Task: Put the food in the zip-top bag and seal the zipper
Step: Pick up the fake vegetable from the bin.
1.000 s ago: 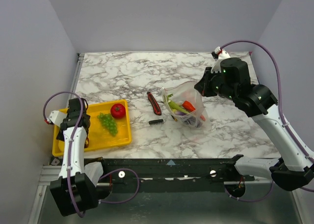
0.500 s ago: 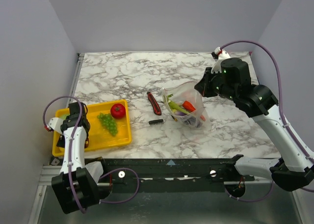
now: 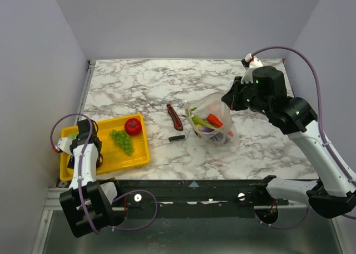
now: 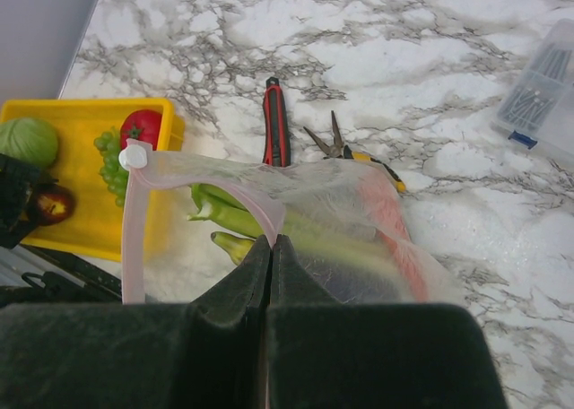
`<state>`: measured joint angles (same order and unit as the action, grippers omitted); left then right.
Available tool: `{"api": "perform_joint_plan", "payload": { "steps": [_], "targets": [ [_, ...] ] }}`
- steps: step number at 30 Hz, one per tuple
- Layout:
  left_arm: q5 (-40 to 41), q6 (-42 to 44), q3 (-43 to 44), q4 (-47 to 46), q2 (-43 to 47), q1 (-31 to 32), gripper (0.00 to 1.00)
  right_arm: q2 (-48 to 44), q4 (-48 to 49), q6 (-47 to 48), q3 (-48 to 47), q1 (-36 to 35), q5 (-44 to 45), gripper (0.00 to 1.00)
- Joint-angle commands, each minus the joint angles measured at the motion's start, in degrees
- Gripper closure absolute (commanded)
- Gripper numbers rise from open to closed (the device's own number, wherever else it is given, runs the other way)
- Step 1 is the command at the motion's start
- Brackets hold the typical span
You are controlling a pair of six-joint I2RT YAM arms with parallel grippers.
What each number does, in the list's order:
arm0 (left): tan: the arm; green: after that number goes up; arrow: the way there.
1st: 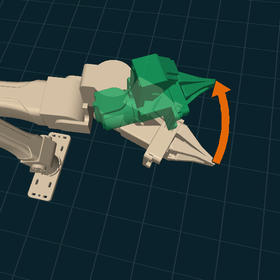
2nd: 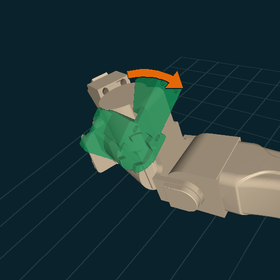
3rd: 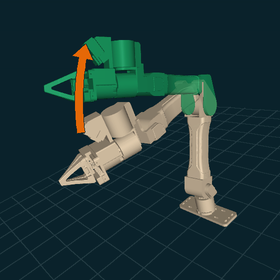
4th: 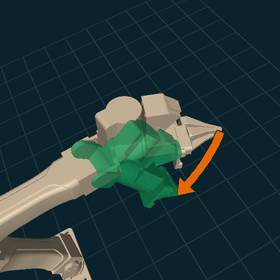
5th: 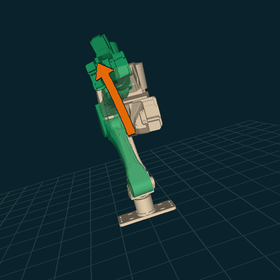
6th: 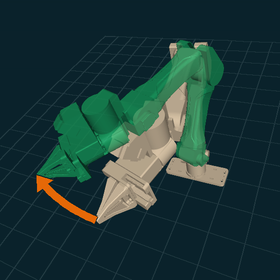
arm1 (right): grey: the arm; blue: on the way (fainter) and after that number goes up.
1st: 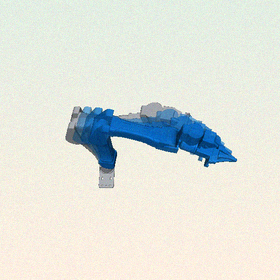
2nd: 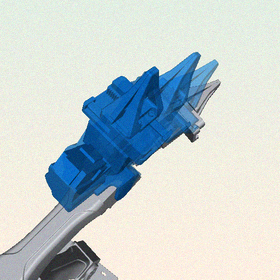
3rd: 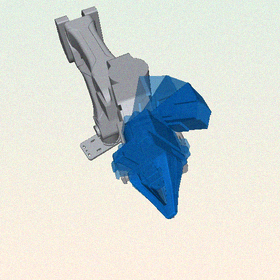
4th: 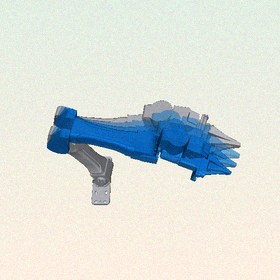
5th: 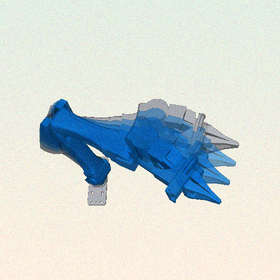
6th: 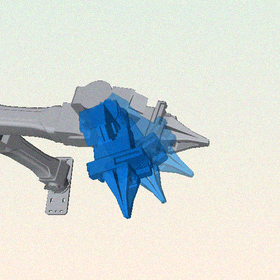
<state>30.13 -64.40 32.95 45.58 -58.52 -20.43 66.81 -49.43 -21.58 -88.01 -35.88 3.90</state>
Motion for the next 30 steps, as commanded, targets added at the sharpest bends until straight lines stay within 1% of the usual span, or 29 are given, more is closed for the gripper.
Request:
{"api": "perform_joint_plan", "payload": {
  "steps": [1, 3, 4, 7, 11, 13, 15, 17, 19, 22, 23, 25, 28, 30],
  "targets": [
    [-2.63, 2.36, -0.49, -1.19, 1.06, -0.49, 0.19, -1.56, 1.40, -0.26, 0.08, 0.22, -0.95, 0.99],
    [-2.97, 2.91, -0.60, -1.26, 3.04, -0.49, 0.24, -2.09, 1.62, -0.68, 0.52, 0.20, -1.04, 0.99],
    [-3.64, 3.30, -0.56, -1.56, 4.34, -0.49, 0.28, -2.59, 1.99, -0.89, 1.00, 0.20, -0.80, 0.99],
    [-5.04, 4.63, -0.34, -3.41, 7.79, 0.25, 0.31, -2.48, 2.45, -0.49, 1.38, 0.21, -0.09, 0.99],
    [-6.23, 5.66, 0.72, -4.23, 11.55, 3.78, 0.37, -2.02, 2.46, -0.95, 2.06, 0.21, 0.03, 0.99],
    [-7.41, 6.99, 1.71, -5.03, 13.35, 7.08, 0.43, -2.30, 2.77, -1.37, 2.74, 0.21, 0.28, 0.99],
    [-7.97, 6.72, 2.84, -4.90, 15.12, 12.04, 0.43, -2.30, 2.32, -1.49, 2.61, 0.19, 1.46, 0.99],
    [-9.50, 6.21, 4.35, -5.10, 16.42, 19.47, 0.43, -2.46, 2.68, -1.64, 2.85, 0.19, 2.07, 0.99],
    [-12.88, 6.72, 6.64, -6.07, 16.91, 25.41, 0.44, -2.49, 2.14, -1.90, 2.55, 0.22, 1.94, 0.99],
    [-21.04, 8.42, 8.83, -12.25, 18.64, 31.34, 0.44, -3.57, 2.37, -2.30, 3.32, 0.19, 2.92, 0.99],
    [-23.84, 9.17, 8.74, -16.29, 19.45, 33.61, 0.46, -3.86, 2.76, -2.32, 3.70, 0.21, 3.39, 0.99],
    [-27.35, 10.25, 8.98, -23.65, 20.78, 37.93, 0.49, -3.65, 2.75, -2.32, 3.44, 0.24, 3.63, 0.99],
    [-31.26, 13.16, 10.94, -32.18, 21.79, 44.13, 0.48, -3.22, 2.56, -2.63, 2.72, 0.19, 2.42, 0.99],
    [-35.81, 14.64, 10.96, -38.60, 22.34, 46.81, 0.48, -3.61, 4.02, -2.86, 3.72, 0.21, 2.04, 0.99]
  ]
}}
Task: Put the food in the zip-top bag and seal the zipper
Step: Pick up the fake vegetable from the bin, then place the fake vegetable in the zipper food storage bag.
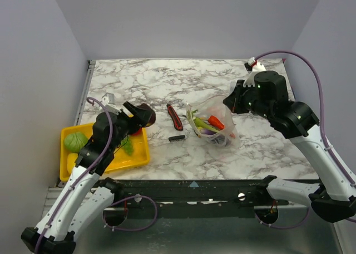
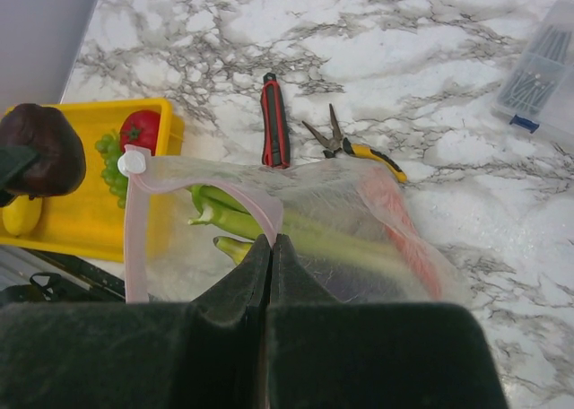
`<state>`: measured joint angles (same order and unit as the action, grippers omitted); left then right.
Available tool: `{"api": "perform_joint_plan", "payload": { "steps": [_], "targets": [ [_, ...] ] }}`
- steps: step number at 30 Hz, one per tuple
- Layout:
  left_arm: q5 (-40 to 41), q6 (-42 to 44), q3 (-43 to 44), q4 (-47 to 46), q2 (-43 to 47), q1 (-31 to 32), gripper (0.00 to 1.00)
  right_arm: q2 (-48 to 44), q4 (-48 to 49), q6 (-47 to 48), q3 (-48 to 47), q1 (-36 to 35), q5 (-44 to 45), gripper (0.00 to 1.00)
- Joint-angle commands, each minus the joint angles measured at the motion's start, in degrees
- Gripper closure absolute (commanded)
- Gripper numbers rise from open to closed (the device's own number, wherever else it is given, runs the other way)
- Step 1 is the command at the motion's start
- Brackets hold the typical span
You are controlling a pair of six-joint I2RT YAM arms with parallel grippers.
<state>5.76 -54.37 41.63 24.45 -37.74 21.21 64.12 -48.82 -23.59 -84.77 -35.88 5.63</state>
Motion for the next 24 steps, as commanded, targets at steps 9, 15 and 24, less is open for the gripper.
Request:
{"api": "perform_joint_plan", "payload": {
  "steps": [9, 15, 24],
  "targets": [
    [-37.22, 7.89, 2.03, -43.60, -0.53, 11.61, 0.45, -1.46, 6.40, -2.60, 2.65, 0.20, -1.94, 0.99],
    [-38.07, 12.00, 5.19, -46.54, -4.19, 19.25, 0.42, -2.26, 6.70, -3.18, 1.68, 0.20, -1.84, 0.99],
    [-26.05, 20.60, 9.26, -48.21, -12.35, 29.54, 0.36, -5.34, 8.97, -6.07, 4.16, 0.24, -1.82, 0.99]
  ]
}}
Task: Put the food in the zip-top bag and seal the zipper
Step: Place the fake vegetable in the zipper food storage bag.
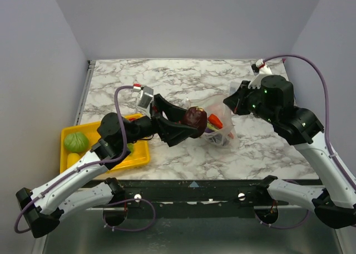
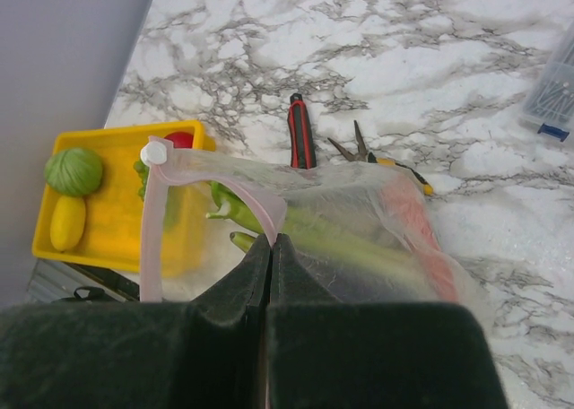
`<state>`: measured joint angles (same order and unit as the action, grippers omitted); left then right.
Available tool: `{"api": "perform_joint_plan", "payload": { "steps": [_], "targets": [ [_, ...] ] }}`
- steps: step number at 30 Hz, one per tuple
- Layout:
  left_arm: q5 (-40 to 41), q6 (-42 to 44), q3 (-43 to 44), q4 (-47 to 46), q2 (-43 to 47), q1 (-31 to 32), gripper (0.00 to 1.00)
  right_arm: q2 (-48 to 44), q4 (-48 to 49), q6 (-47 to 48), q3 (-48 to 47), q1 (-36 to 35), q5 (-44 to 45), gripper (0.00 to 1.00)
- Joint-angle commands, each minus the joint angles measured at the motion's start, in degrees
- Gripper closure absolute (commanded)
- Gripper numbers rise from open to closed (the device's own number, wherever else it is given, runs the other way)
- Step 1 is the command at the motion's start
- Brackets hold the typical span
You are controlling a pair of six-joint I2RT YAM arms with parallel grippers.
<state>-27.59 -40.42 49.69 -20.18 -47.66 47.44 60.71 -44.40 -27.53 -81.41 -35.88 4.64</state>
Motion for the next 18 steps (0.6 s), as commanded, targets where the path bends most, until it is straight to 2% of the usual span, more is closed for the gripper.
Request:
{"api": "perform_joint_plan", "payload": {
  "steps": [1, 4, 7, 9, 10, 13, 18],
  "targets": [
    [9.47, 7.48, 1.32, -4.29, -3.43, 4.05, 0.33, -2.19, 4.90, -2.38, 1.04, 0.20, -1.10, 0.99],
    [13.49, 8.56, 3.11, -5.00, -7.02, 5.01, 0.31, -2.34, 5.10, -2.62, 0.72, 0.20, -1.31, 0.99],
    [17.71, 7.86, 8.33, 0.98, -11.49, 5.03, 0.25, -2.47, 5.23, -2.75, 0.50, 0.25, -1.25, 0.99],
    [17.73, 8.83, 12.51, 6.40, -14.51, 5.15, 0.13, -2.45, 5.16, -2.54, 0.33, 0.24, -1.14, 0.99],
    [18.11, 10.17, 13.99, 8.60, -15.71, 5.36, 0.02, -2.38, 4.85, -2.42, 0.02, 0.26, -1.01, 0.99],
    [21.57, 15.89, 15.59, 14.09, -16.48, 6.09, 0.01, -2.50, 4.28, -2.34, -0.39, 0.19, -0.69, 0.99],
    [23.07, 16.09, 10.53, 14.41, -12.24, 6.08, 0.01, -3.01, 4.50, -2.10, -0.07, 0.20, -0.36, 0.99]
  ]
}}
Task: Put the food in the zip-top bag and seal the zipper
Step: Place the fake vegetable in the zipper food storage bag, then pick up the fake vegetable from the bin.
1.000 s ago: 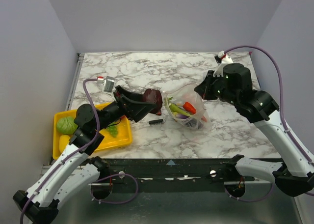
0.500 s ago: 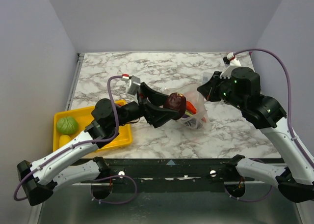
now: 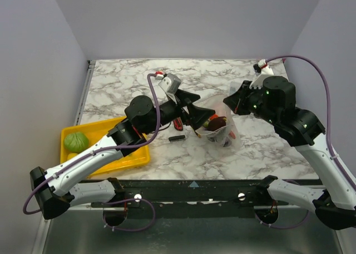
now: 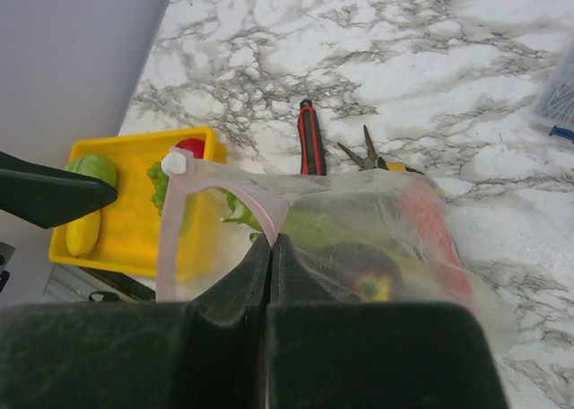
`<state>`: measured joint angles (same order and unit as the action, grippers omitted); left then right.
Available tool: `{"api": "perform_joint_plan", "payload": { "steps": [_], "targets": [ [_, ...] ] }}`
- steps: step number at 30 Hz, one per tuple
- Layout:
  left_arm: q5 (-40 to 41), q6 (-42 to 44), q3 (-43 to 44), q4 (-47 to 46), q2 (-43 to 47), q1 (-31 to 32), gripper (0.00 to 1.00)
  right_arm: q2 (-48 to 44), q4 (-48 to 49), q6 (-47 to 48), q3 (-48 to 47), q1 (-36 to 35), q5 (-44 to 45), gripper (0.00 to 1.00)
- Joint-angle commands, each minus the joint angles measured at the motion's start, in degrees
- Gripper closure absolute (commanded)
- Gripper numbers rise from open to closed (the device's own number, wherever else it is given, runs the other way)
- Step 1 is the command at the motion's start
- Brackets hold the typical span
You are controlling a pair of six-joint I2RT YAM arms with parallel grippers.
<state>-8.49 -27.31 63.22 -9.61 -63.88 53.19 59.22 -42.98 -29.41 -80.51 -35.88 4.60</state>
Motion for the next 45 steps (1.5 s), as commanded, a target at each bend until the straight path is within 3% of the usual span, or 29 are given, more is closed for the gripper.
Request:
{"api": "perform_joint_plan", "payload": {
  "steps": [1, 5, 9, 12, 20, 23, 29, 36, 40, 45],
  "targets": [
    [4.46, 3.04, -3.52, 4.73, 5.15, 0.34, 0.01, -1.40, 3.08, -0.03, -0.99, 0.20, -0.23, 0.99],
    [9.35, 6.70, -4.40, 13.85, 9.02, 0.34, 0.03, -1.26, 3.51, 0.25, -0.32, 0.20, -0.05, 0.99],
    [22.57, 12.17, -6.18, 25.54, 13.04, 0.16, 0.02, -1.22, 4.03, 0.47, 0.69, 0.20, -0.39, 0.99],
    [31.90, 15.06, -8.94, 30.44, 16.23, -0.34, 0.01, -1.42, 4.51, 0.45, 1.48, 0.22, -0.56, 0.99],
    [42.52, 15.22, -17.87, 38.37, 21.86, -6.22, 0.01, -1.74, 4.41, 0.91, 1.81, 0.22, -0.47, 0.99],
    [51.09, 3.16, -19.52, 43.76, 20.91, -13.50, 0.02, -1.86, 4.32, 0.95, 1.96, 0.24, -0.70, 0.99],
    [44.22, -7.51, -21.74, 46.53, 18.74, -35.54, 0.02, -2.02, 3.87, 1.46, 1.24, 0.19, -1.42, 0.99],
    [43.83, -23.87, -22.20, 48.62, 16.09, -49.02, 0.01, -1.32, 3.80, 3.01, 1.26, 0.19, -2.80, 0.99],
    [48.95, -27.27, -21.26, 47.48, 12.82, -54.16, 0.02, -1.86, 3.85, 3.14, 0.90, 0.24, -2.54, 0.99],
    [47.64, -28.04, -20.34, 44.68, 7.93, -62.87, 0.02, -2.84, 3.88, 2.56, 0.94, 0.20, -2.73, 0.99]
  ]
}}
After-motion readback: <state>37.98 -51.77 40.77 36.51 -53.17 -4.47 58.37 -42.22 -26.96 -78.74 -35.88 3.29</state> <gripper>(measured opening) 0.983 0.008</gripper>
